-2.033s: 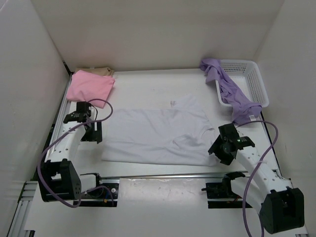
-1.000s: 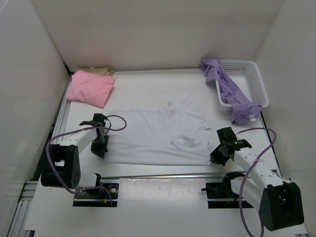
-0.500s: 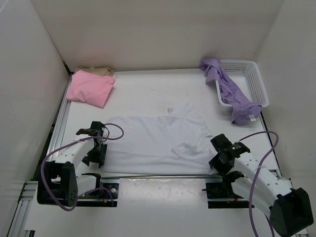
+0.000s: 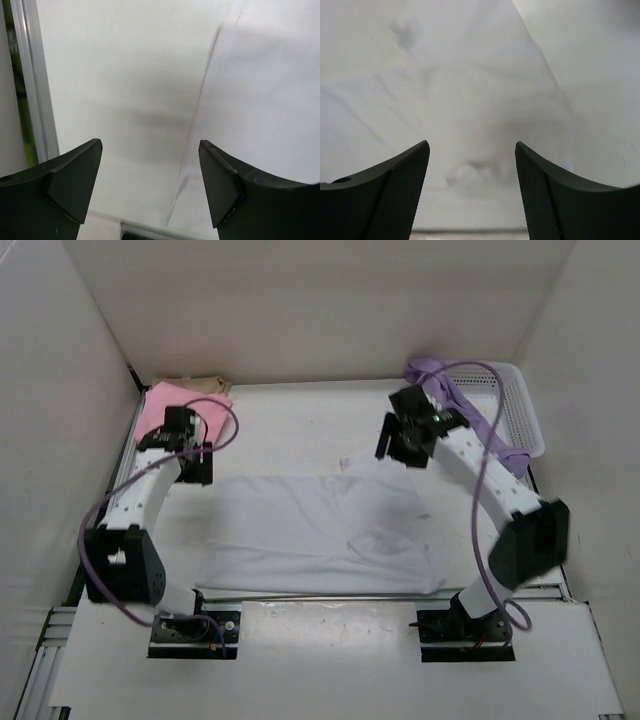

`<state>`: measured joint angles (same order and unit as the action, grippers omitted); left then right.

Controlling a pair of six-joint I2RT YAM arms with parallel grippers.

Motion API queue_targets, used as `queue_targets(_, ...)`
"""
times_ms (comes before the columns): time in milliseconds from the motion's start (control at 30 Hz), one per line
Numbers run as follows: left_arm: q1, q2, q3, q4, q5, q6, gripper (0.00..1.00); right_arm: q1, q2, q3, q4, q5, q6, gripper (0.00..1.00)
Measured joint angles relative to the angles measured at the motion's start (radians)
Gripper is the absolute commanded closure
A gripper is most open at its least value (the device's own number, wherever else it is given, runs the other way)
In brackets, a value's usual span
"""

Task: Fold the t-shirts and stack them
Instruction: Grap the side of the flattened tshirt furthest away from the robot with both arms

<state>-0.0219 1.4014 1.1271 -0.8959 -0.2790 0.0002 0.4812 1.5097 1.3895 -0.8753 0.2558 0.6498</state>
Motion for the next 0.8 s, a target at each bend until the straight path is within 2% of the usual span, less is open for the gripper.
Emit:
queue_targets(167,0.000,0.304,0.270,0.084,0.083,0.000,0.11,-0.097,0.422,0.394,0.065,-0.091,-0.127,0.29)
queue_targets(233,0.003,0.414,0.331,0.097,0.136,0.000,0.11,-0.137,0.608,0.558,0.060,-0.116,-0.153,0.30)
queue_targets(367,0.011,0.552,0.380,0.103,0.216,0.000,0.11,-0.176,0.874,0.790,0.039,-0.132,-0.187,0.30)
queue_targets(467,0.021,0.591,0.389,0.103,0.257,0.000,0.11,-0.177,0.948,0.802,0.027,-0.140,-0.206,0.31)
queue_targets(633,0.030,0.601,0.398,0.112,0.296,0.000,0.14,-0.166,0.910,0.718,0.047,-0.146,-0.218,0.38)
queue_targets(733,0.030,0.602,0.384,0.120,0.320,0.000,0.19,-0.161,0.890,0.678,0.055,-0.148,-0.224,0.56)
queue_targets(800,0.026,0.602,0.355,0.125,0.330,0.000,0.21,-0.161,0.882,0.662,0.061,-0.148,-0.227,0.64)
